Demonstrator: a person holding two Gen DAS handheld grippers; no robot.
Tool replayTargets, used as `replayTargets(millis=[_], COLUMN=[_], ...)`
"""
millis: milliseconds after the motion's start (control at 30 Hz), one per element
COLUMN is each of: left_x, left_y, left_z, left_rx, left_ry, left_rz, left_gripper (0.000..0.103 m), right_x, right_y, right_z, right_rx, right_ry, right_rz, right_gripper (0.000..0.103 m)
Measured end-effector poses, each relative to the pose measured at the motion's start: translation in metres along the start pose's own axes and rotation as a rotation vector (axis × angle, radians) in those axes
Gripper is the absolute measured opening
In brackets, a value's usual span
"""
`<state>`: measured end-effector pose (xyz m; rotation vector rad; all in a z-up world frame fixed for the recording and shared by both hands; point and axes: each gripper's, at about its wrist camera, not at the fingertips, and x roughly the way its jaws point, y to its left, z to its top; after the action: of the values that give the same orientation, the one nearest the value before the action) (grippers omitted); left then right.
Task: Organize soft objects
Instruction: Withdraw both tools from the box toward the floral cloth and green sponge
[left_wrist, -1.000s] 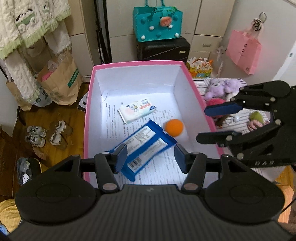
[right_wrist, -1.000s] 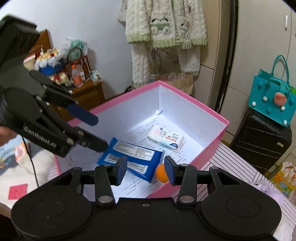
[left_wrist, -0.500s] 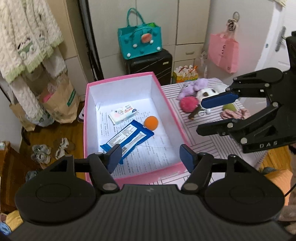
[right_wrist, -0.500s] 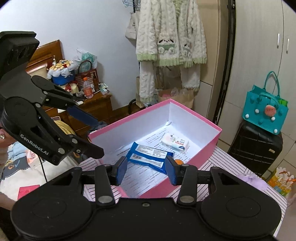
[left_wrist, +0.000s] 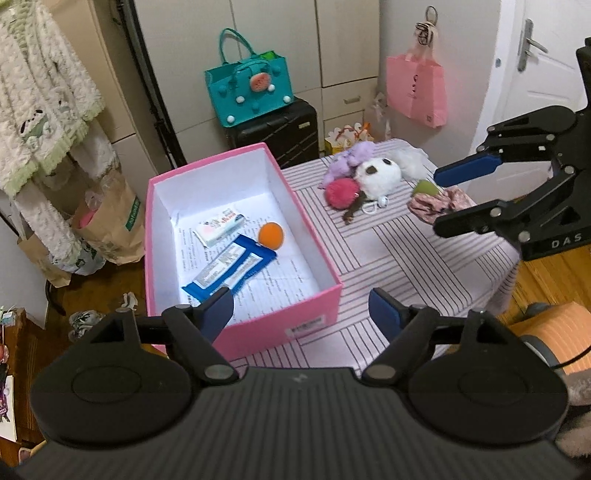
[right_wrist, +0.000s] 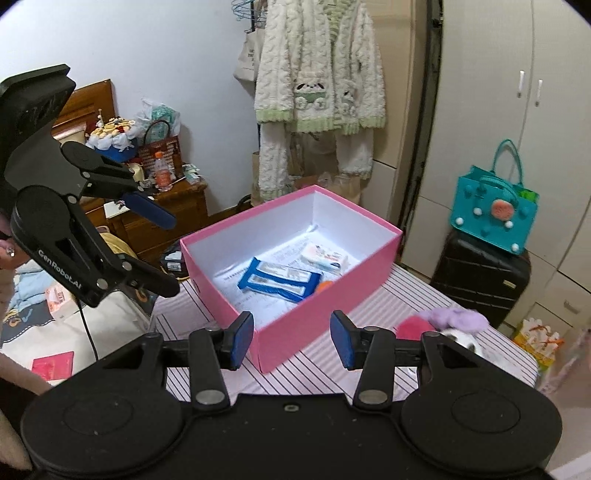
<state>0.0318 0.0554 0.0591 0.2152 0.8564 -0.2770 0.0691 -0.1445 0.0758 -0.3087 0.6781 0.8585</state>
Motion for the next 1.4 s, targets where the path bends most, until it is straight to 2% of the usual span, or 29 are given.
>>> replayTargets(millis=[400,667,1033,1267,1400], left_x=[0.02,0.042,0.09,0.121,0.146], left_y=[-0.042,-0.065,-0.095,-0.118,-0.131], left_z=[-0.01,-0.009,-0.002,0.0,0.004], left_rx=[0.09,0.128,0.096,0.095,0.062], left_ry=[0.038,0.058,0.018,-0.065,-0.099], left_rz=[-0.076,-0.175,-0.301,-0.306,-0.311], left_gripper=[0.082,0.082,0.082,0.082,0.082], right_x=[-0.024,-0.028,-0.034,-0.032,-0.027], right_y=[-0.01,-0.021,-0.053,-0.083,-0.105], right_z=[-0.059,-0.101,-0.145,-0.16,-0.165], right_rx=[0.063,0.127,0.185,0.205,0.234], right_ry=[0.006,0.028,0.005,-0.018,-0.045], right_rz=[-0.063,-0.09,-0.139,-0.183,-0.192], right_gripper=[0.054,0.056,0.058,0.059,0.061])
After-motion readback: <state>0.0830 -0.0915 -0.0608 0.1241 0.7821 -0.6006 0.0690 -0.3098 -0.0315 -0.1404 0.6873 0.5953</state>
